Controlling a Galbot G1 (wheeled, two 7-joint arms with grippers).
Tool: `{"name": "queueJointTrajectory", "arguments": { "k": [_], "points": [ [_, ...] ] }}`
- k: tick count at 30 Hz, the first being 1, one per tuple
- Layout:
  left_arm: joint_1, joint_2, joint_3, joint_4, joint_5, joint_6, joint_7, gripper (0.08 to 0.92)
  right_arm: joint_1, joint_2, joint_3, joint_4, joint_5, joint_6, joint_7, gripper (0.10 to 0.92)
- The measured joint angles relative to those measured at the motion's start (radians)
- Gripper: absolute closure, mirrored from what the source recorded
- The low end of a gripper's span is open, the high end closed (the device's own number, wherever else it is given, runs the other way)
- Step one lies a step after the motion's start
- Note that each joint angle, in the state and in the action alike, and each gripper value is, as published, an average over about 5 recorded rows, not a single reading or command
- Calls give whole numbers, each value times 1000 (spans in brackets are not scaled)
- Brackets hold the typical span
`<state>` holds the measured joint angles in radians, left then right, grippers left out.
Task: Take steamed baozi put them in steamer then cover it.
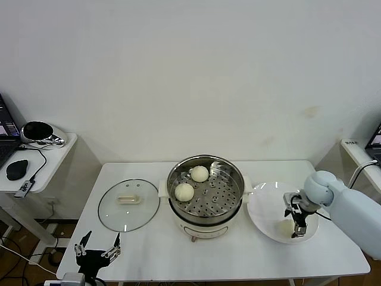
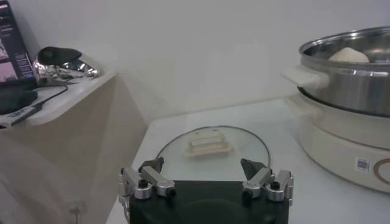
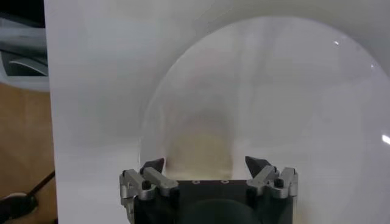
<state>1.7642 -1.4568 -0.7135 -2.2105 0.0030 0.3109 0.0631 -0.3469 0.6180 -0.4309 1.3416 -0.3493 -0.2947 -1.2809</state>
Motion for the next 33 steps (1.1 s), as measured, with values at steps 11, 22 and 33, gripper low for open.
{"name": "queueJointTrajectory", "arguments": {
  "k": [11, 22, 33],
  "points": [
    [-3, 1, 1, 3, 1, 0, 0, 177, 17, -18, 6, 6, 23, -16, 0, 450],
    [-24, 4, 3, 15, -2, 0, -1, 177, 170, -63, -64, 42, 108, -28, -23, 474],
    [-48, 10, -16, 17, -23, 0, -3, 177, 512, -17, -225, 67, 267, -12, -89, 474]
  ]
}}
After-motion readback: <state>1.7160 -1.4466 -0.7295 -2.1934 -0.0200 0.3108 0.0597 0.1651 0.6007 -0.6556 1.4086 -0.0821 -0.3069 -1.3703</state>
